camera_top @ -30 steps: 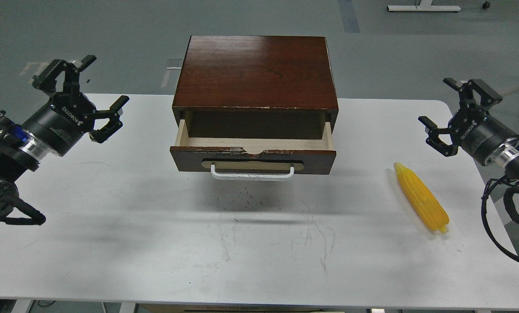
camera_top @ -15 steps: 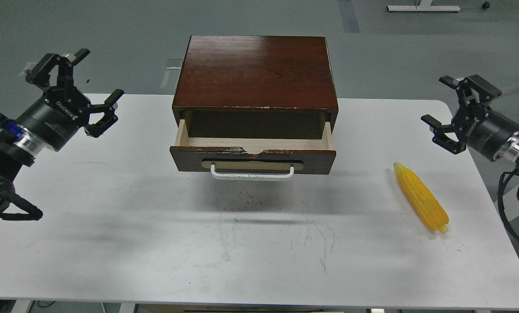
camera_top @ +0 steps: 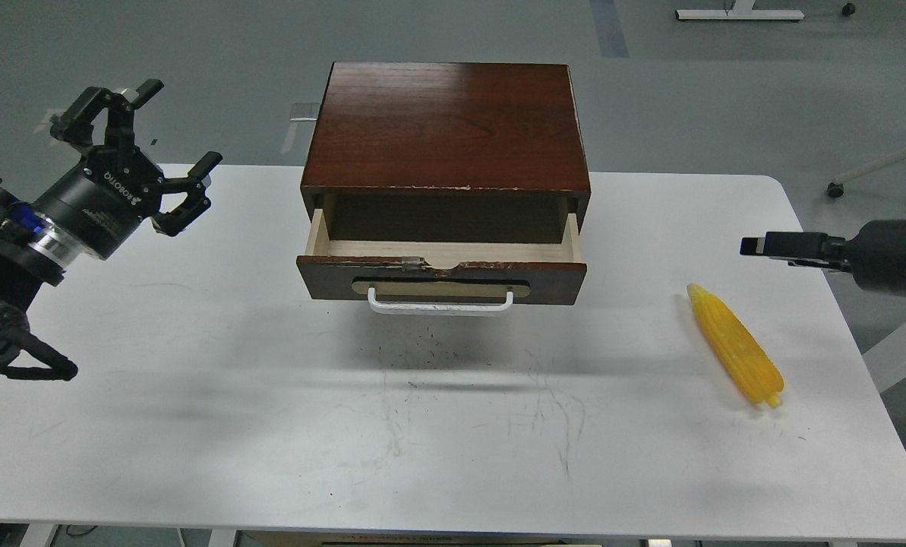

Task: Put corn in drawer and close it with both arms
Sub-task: 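Lower the right gripper onto the yellow corn cob and close it, then lift the corn with the right gripper and carry it over the open drawer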

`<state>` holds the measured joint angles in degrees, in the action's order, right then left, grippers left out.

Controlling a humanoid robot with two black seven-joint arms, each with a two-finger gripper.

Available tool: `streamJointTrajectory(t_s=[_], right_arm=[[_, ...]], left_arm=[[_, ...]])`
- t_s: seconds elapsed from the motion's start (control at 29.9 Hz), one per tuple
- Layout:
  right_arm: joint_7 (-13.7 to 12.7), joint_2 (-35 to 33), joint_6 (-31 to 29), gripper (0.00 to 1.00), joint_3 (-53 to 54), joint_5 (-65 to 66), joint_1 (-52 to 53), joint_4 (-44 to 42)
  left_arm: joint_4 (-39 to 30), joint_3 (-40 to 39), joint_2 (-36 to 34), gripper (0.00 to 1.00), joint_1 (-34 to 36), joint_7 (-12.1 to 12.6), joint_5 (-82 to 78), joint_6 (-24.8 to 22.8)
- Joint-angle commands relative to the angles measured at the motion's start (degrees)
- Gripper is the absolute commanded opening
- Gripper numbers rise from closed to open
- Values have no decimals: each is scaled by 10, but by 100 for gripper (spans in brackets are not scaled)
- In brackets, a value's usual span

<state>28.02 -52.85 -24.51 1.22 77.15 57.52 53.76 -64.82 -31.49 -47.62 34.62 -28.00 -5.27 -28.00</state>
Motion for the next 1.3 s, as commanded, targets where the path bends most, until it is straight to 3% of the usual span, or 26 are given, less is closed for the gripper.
streamJointTrajectory(t_s=[0.0, 0.57, 0.74, 0.84, 0.97, 1.27], right_arm=[[0, 16, 51, 100, -60, 45, -3, 4], [0, 72, 55, 100, -105, 49, -14, -34], [0, 72, 55, 94, -116, 49, -21, -33], [0, 71, 55, 84, -128, 49, -21, -32], [0, 71, 55, 54, -135, 49, -22, -31], [0, 53, 55, 24, -130, 47, 14, -8]], left_arm=[[0, 0, -2, 100, -1, 0, 0, 0], [0, 0, -3, 100, -1, 0, 0, 0], [0, -1, -4, 100, -1, 0, 0, 0], [0, -1, -3, 100, -1, 0, 0, 0], [0, -1, -3, 100, -1, 0, 0, 0], [0, -2, -2, 100, -1, 0, 0, 0]])
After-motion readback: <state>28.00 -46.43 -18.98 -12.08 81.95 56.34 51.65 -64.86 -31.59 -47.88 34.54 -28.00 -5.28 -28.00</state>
